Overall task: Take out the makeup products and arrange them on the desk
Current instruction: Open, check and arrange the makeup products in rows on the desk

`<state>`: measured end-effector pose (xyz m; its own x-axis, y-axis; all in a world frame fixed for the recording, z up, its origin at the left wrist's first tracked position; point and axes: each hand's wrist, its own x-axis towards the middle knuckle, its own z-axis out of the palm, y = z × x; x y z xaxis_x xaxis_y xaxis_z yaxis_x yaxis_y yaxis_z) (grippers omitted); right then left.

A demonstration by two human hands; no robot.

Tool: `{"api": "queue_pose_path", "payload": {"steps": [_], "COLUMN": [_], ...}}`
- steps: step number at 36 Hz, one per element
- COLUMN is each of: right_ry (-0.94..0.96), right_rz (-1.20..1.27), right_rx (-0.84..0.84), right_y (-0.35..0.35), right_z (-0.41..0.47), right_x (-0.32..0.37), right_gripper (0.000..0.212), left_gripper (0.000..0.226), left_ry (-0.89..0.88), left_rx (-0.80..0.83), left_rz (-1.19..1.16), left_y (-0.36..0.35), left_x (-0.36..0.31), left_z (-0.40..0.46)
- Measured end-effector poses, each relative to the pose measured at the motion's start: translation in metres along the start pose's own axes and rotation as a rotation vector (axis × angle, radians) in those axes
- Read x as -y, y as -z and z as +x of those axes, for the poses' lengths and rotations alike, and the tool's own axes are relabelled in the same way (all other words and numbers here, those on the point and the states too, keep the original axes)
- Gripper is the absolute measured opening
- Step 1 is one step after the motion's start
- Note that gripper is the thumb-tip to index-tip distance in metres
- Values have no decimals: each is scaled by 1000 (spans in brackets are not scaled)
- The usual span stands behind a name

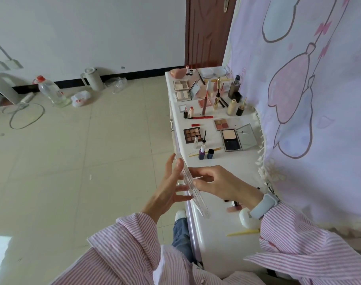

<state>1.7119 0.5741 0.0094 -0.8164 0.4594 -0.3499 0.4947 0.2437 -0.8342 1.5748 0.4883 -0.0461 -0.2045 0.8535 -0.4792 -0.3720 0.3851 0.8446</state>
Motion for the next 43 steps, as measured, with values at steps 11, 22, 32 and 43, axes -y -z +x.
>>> {"api": "queue_pose_path", "payload": {"steps": [11, 22, 32, 43], "right_ry": [12, 109, 280, 338], "right_rz": [49, 74, 136, 222], "right_rx": [-49, -165, -147, -518], "right_y": [12, 25, 34, 60], "right_z": [9, 13, 7, 11], "right_x": [9, 30, 57, 75], "right_gripper": [33, 32, 30, 27], "left_gripper": [101, 98, 66, 47], "left_ry": [-118, -79, -195, -474], "left_rx": [-60, -82, -221, -492], "left_rz": [100, -141, -305, 16], "left_y": [-1, 1, -9, -5], "left_x": [-25, -65, -107, -128], "left_z": [10, 9, 0, 0]}}
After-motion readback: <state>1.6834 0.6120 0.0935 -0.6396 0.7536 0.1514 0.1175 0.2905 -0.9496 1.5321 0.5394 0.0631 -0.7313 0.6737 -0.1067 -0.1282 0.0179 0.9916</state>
